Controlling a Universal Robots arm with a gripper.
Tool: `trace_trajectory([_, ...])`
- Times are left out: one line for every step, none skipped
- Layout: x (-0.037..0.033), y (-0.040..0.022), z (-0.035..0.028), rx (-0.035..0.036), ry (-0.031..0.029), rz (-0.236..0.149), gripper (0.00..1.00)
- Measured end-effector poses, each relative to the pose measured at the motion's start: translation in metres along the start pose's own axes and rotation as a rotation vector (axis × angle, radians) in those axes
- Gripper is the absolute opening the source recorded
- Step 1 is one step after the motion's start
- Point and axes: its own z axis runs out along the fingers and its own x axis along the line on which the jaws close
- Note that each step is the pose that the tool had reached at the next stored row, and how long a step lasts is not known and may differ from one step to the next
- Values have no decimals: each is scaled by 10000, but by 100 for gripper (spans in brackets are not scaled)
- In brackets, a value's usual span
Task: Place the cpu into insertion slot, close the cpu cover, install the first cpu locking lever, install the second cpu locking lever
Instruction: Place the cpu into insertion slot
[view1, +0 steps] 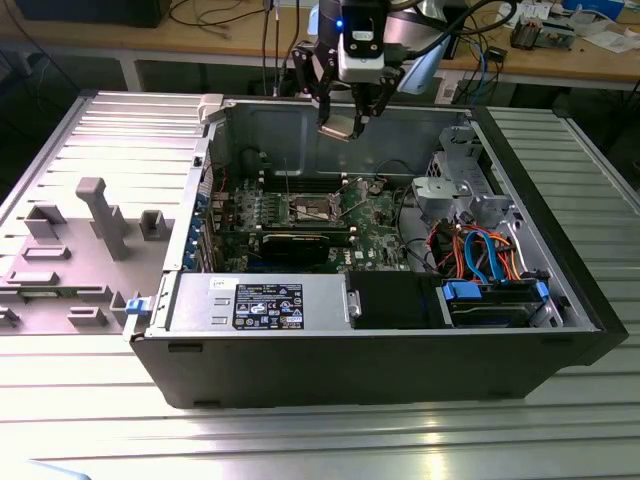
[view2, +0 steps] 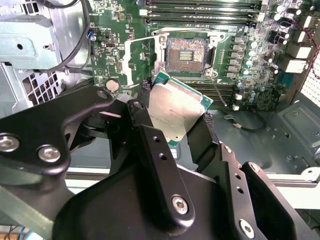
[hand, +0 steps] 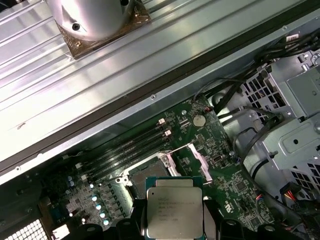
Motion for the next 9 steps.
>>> trace_trajectory([0, 0, 1, -2, -7, 116, 55])
trace_trajectory([0, 0, 1, -2, -11, 185, 55])
trace_trajectory([0, 0, 1, -4, -17, 275, 55])
trace_trajectory([0, 0, 1, -4, -22, 363, 55])
trace_trajectory([0, 0, 1, -4, -26, 420, 55])
trace_trajectory([0, 0, 1, -6, -31, 502, 55])
trace_trajectory([0, 0, 2, -7, -38, 618, 55])
trace_trajectory([0, 0, 1, -7, -42, 674, 55])
trace_trajectory([0, 0, 1, -7, -45, 738, 55])
